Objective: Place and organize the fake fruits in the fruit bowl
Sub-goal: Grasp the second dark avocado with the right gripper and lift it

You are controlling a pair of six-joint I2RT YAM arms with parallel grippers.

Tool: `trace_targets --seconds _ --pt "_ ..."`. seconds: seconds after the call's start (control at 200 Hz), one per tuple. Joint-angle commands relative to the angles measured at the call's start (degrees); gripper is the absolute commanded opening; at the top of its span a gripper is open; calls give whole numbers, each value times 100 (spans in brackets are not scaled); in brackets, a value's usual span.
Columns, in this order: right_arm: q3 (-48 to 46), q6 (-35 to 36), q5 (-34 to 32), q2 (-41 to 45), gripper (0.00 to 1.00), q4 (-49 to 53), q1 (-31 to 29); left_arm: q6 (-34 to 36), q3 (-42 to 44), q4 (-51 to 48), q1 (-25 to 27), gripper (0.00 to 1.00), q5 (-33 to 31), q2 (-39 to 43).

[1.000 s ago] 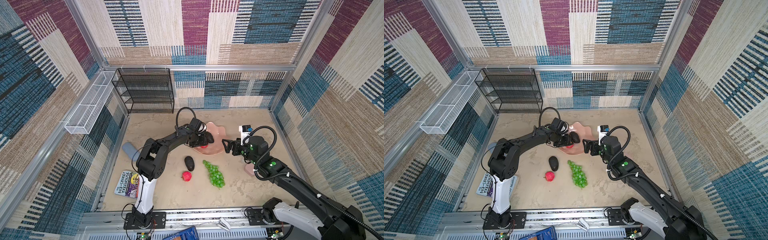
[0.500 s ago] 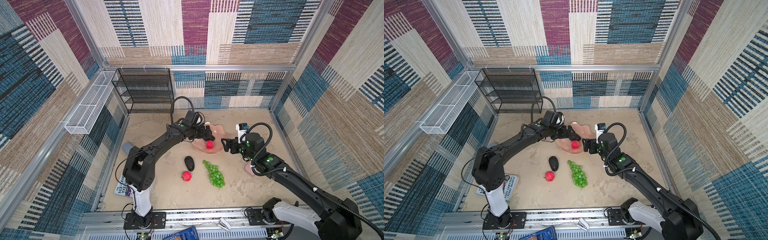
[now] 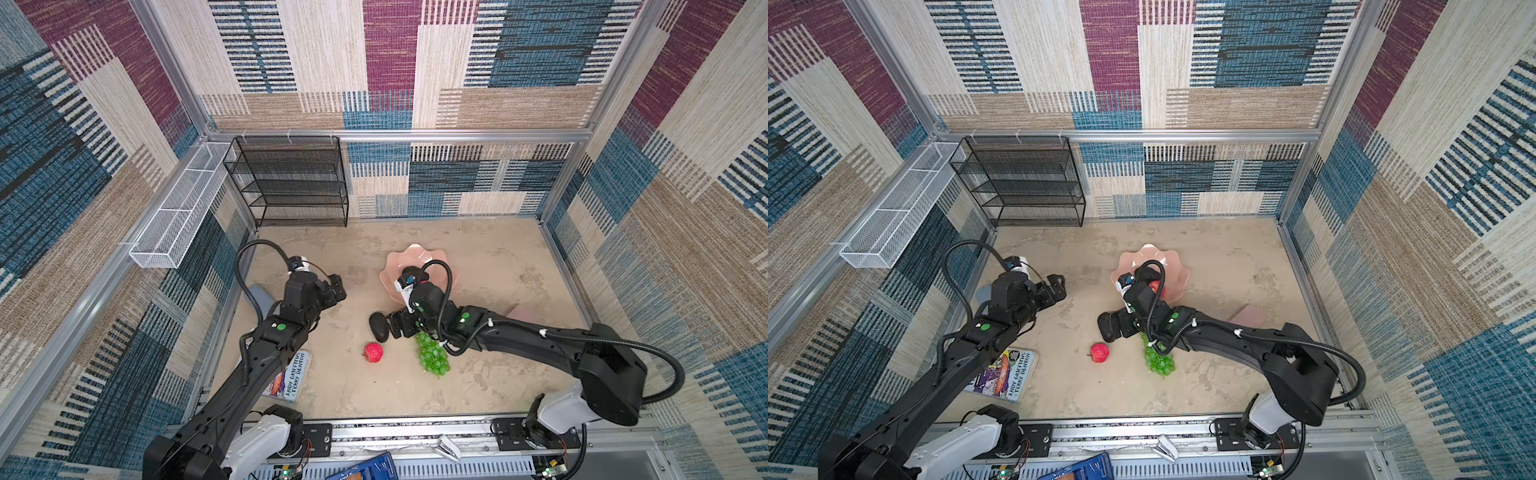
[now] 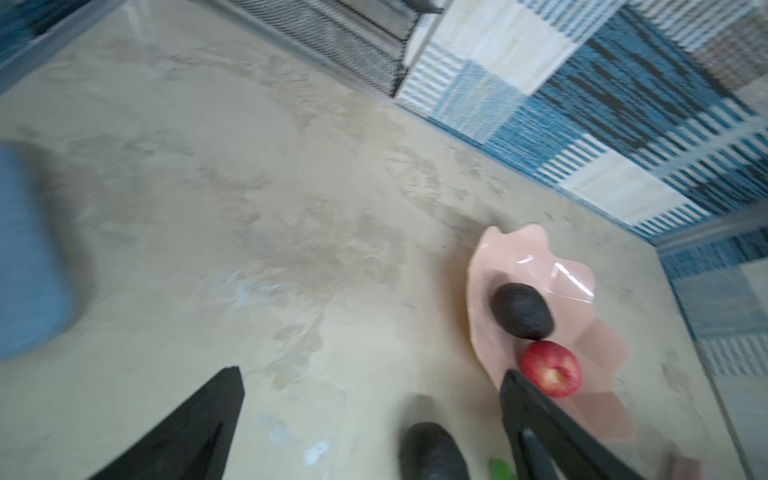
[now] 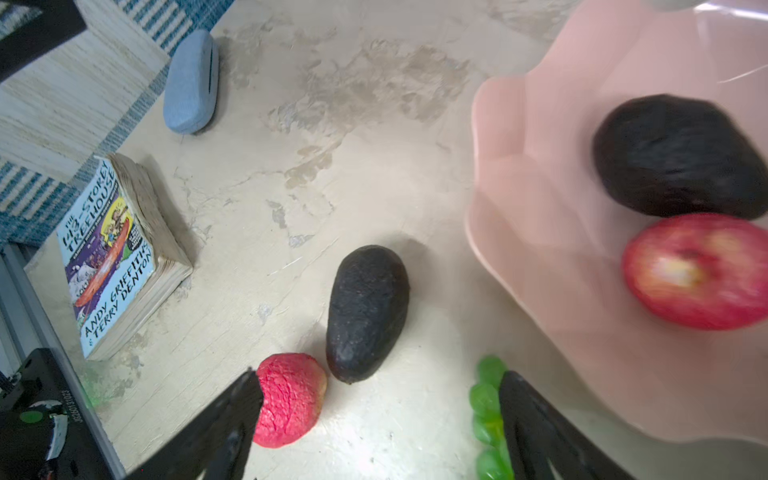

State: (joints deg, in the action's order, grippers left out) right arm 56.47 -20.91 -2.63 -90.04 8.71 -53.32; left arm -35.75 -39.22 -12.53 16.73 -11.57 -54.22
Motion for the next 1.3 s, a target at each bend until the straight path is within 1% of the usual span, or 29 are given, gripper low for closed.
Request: trace_targets --seconds 0.0,0.13,0.276,0.376,0.506,0.616,0.721,0.807,0.882,0.962,1.027,1.152,1.297 --pt "211 -162 -12 -485 91 -297 -51 -377 429 -188 -181 99 -118 510" --pt "510 -148 17 -1099 89 -339 -73 -503 720 -504 -283 99 -153 1002" --pt "847 -102 50 -1682 88 -423 -73 -555 885 -736 -311 99 -128 1332" --pt "1093 -59 160 -2005 85 -440 -73 -552 949 -867 -328 99 -109 1488" --pt "1299 -7 108 -2247 77 -402 -73 -546 957 -1057 -337 99 -126 1670" --pt "1402 70 -73 -2294 62 -334 -68 -531 1008 -1112 -339 99 -140 1823" --pt "1393 149 -131 -1995 52 -303 -48 -531 1081 -1065 -342 99 -73 1902" --pt "1360 215 -115 -1502 48 -252 82 -529 1133 -1000 -344 99 33 1898" --pt "1315 316 -149 -1008 48 -163 300 -454 1154 -866 -353 99 256 1853" --pt "1315 529 -206 -590 48 -14 737 -352 1098 -784 -349 99 616 1718" --pt "1302 748 -319 -414 48 14 1121 -233 1051 -698 -346 99 955 1560" --pt "1440 1121 -394 -541 48 17 1875 -48 950 -526 -349 100 1767 1110" --pt "1690 1349 -461 -1067 48 25 2439 93 788 -447 -330 99 2729 516"
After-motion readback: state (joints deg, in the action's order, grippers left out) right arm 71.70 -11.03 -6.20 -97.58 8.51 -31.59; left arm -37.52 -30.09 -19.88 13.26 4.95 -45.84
